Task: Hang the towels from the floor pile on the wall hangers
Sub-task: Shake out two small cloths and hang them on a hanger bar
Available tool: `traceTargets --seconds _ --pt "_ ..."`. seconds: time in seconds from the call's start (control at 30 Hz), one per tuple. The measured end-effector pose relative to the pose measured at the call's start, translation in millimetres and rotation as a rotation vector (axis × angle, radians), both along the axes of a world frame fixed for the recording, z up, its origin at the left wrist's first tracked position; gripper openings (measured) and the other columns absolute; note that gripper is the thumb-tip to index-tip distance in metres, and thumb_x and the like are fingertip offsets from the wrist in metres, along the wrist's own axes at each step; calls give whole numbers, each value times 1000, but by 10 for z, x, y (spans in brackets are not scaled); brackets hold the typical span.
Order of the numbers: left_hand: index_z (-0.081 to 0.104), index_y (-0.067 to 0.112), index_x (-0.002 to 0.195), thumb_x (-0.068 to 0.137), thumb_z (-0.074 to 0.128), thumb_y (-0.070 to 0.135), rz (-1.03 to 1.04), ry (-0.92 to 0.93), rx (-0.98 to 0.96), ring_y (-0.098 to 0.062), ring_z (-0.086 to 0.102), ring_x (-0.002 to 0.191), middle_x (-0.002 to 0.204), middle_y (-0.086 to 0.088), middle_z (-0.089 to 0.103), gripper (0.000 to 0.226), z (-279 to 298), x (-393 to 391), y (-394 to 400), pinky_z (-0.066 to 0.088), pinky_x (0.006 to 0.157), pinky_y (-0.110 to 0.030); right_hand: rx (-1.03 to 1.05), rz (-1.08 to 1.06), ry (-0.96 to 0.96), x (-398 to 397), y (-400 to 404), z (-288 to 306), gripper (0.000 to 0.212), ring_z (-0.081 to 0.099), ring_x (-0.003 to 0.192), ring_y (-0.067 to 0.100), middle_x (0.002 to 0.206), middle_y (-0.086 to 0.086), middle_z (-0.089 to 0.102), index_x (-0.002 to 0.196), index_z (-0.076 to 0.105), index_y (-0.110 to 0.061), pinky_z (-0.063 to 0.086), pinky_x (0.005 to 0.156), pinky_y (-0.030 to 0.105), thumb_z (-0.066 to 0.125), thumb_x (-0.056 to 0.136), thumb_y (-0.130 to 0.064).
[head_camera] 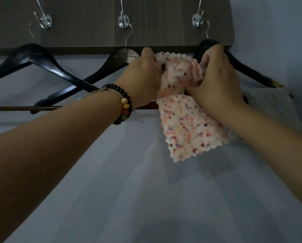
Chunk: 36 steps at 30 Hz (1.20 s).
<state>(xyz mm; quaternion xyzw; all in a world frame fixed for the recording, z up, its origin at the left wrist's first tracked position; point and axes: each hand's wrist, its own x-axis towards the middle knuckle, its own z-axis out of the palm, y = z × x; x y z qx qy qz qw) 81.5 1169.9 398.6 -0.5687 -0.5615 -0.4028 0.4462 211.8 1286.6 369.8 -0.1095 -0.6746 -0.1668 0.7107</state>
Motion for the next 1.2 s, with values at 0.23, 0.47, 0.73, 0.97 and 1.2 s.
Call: traceTargets --seconds 0.23,0.47,0.73,0.97,1.2 --pt "43 16 112 99 47 35 -89 -159 -44 -1 49 67 88 6 52 23 48 143 -152 35 44 -9 -130 338 -556 224 -156 -39 15 59 84 7 96 -4 63 107 53 -22 49 76 28 45 98 -32" --pt "54 17 105 99 48 37 -110 -273 -72 -6 50 67 89 2 56 22 62 233 -254 39 55 -20 -239 -39 -893 367 -452 43 41 52 106 13 119 -10 56 131 52 -30 40 88 31 32 100 -48" --pt "62 13 110 99 33 15 -891 -981 -269 -21 68 97 98 -6 73 32 -545 20 -481 52 85 -38 -360 181 -855 392 -517 74 27 57 84 10 89 -3 62 90 66 -24 41 75 28 46 98 -39" --pt "56 4 128 88 45 13 -1075 -918 -490 -29 63 115 124 -13 66 43 -849 -196 -507 52 97 -40 -315 118 -824 226 -536 59 25 58 85 18 90 3 61 94 64 -16 43 73 33 53 94 -39" --pt "62 5 121 85 61 9 -985 -812 -423 -29 67 107 117 -12 69 37 -867 -374 -583 56 89 -39 -211 122 -754 -84 -652 114 12 49 68 4 77 -9 53 89 56 -25 37 60 26 57 92 -37"
